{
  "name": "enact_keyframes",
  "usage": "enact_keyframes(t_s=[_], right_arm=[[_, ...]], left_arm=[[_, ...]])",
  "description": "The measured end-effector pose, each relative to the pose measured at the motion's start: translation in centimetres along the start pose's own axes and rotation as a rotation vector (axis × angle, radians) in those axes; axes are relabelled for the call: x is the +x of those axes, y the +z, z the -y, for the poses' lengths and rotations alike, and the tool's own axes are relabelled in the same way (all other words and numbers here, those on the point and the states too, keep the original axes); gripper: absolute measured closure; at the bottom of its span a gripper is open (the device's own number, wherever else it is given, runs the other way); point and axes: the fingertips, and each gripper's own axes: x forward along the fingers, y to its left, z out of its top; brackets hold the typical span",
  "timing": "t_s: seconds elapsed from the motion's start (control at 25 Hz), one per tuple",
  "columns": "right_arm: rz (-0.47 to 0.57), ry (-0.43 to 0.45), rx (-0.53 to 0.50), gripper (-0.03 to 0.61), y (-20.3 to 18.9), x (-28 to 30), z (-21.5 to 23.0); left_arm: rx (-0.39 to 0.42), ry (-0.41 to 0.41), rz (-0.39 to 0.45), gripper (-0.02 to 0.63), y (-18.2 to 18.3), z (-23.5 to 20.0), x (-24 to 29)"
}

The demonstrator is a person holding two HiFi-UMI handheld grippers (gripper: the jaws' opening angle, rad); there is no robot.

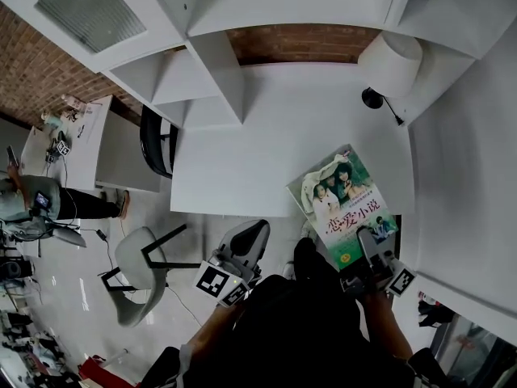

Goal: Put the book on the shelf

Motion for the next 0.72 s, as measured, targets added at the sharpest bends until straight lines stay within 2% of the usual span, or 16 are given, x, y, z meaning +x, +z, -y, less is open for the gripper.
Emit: enact_keyframes(t_s=[0.24, 0.4, 0.56, 0.72], right_arm=[[-0.019, 0.023, 0.008, 0.499, 3.9, 3.9, 1.3], [-0.053, 0.048, 0.008, 0.499, 6.1, 6.5, 1.5], [-0.084, 0.067, -0.002, 0.499, 7.7, 8.5, 1.4], [-0.092, 0.096, -0.008, 0.499, 8.5, 10.3, 0.6]], left_arm=[[0.000, 0.004, -0.010, 0.595, 2.2, -1.6, 5.2], [0.044, 0.016, 0.008, 0.595, 3.1, -3.0, 7.8], [0.066, 0.029, 0.003, 0.595, 4.6, -2.8, 9.7], [0.051, 0.033, 0.002, 0.595, 4.7, -2.6, 10.5]])
